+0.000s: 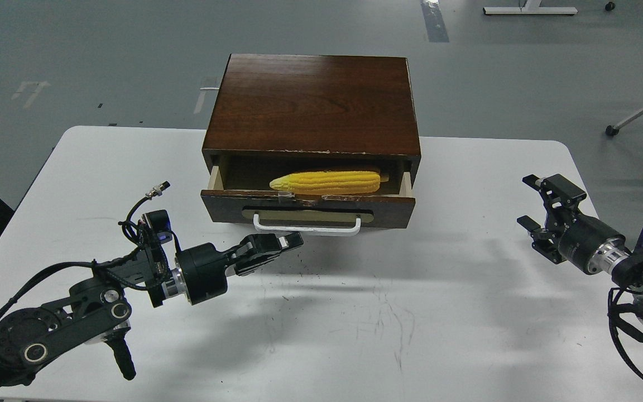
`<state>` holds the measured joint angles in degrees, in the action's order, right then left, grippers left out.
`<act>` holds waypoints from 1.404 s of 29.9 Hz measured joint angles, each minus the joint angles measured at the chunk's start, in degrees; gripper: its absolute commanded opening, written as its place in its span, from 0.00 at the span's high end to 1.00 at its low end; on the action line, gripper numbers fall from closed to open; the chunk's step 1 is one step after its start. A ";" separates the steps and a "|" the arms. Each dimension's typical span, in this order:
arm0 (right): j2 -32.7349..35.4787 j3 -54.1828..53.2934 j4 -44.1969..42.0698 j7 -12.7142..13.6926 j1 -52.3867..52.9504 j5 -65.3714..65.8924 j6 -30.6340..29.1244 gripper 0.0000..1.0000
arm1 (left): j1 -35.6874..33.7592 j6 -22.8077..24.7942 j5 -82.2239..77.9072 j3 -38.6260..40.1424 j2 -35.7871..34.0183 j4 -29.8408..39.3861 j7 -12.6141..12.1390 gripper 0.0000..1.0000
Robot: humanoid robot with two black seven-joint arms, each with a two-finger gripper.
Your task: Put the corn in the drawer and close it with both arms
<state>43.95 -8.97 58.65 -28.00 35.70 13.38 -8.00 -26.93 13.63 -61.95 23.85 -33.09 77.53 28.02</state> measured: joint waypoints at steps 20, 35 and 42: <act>0.01 -0.35 -0.03 0.00 -0.98 -0.03 0.01 0.03 | -5.04 0.84 2.88 0.16 1.47 -7.63 0.02 1.00; 0.09 -0.35 -0.02 0.00 -1.68 -0.03 0.01 0.03 | -7.49 1.12 3.02 0.02 4.55 -12.49 -0.06 1.00; 0.13 -0.35 -0.02 0.00 -1.77 -0.03 0.07 0.03 | -9.06 1.79 3.83 -0.13 5.30 -13.92 -0.01 1.00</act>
<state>44.08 -9.32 58.62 -28.00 33.93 13.36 -7.93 -35.99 15.42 -58.12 23.72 -27.79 63.61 28.00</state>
